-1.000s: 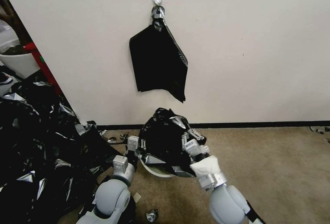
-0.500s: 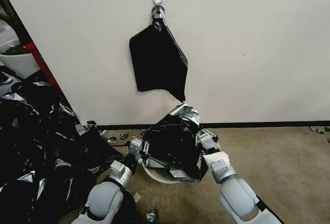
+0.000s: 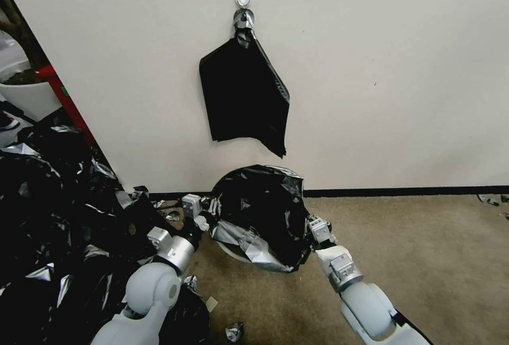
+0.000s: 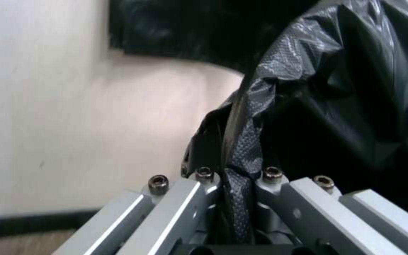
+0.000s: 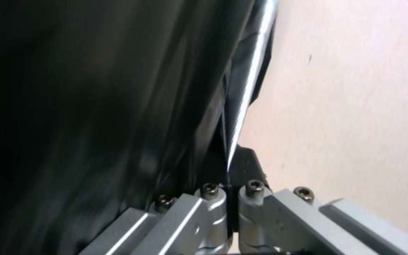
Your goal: Place a trash bag onto the trash bin.
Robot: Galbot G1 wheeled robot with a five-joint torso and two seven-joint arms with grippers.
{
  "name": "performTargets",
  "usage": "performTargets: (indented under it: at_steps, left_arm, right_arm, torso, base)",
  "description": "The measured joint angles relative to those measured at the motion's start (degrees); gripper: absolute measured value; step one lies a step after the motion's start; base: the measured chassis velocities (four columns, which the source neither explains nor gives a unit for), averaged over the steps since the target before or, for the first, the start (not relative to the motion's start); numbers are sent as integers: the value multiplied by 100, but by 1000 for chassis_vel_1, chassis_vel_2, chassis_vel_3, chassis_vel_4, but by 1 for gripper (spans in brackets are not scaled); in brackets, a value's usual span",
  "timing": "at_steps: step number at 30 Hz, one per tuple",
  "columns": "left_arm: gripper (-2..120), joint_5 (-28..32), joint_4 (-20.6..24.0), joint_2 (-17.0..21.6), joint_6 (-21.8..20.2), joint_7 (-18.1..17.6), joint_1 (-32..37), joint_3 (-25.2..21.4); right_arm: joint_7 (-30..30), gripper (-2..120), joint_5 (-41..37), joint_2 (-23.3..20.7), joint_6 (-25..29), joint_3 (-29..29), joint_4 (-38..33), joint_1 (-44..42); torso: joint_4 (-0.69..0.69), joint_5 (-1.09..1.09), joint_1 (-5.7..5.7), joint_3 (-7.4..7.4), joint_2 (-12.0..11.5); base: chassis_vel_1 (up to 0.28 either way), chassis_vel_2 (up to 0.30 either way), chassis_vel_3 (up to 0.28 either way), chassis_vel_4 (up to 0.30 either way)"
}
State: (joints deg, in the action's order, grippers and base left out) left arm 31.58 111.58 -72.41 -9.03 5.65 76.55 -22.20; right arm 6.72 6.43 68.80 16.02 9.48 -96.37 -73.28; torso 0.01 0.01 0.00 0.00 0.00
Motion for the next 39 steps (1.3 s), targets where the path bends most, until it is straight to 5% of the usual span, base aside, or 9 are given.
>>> performTargets:
  at_steps: [4,10,14,18,22,28,33,39]
  left_arm:
    - [3,18,21,-42,-276,-482,-53,59]
    - [3,-10,-14,-63,-351,-646,-126,78]
    - [3,-94,-64,-59,-319,-641,-149,82]
    - [3,-527,-243,-40,-52,-451,-165,110]
    - [2,-691,-302,-34,26,-396,-166,137]
    - [2,-865,-371,-23,116,-396,-173,148]
    - [2,-876,-368,-1,140,-406,-158,135]
    - [2,-847,-313,1,141,-557,-166,124]
  right_arm:
    - [38,14,98,125,734,-46,486,231]
    - [-115,33,-596,83,910,-143,474,251]
    - [-182,45,-1630,-69,285,-186,16,155]
    - [144,63,-3198,-335,-1477,-76,-784,35]
    - [334,78,-4011,-501,-2194,67,-1138,-4]
    - [785,98,-4256,-606,-2768,292,-1450,-22]
    - [1718,100,-4440,-570,-3283,452,-1921,-72]
    - [2098,100,-4335,-550,-3165,412,-2861,-537]
  torso:
    - [0,-1,0,0,0]
    - [-1,0,0,0,0]
    - [-1,-1,0,0,0]
    - [-2,0,0,0,0]
    - [-1,-1,0,-1,0]
    - [-1,1,0,0,0]
    - [-1,-1,0,0,0]
    - [0,-2,0,-1,0]
  base:
    - [0,0,0,0]
    - [0,0,0,0]
    - [0,0,0,0]
    - [0,0,0,0]
    - [0,0,0,0]
    - [0,0,0,0]
    - [0,0,0,0]
    - [0,0,0,0]
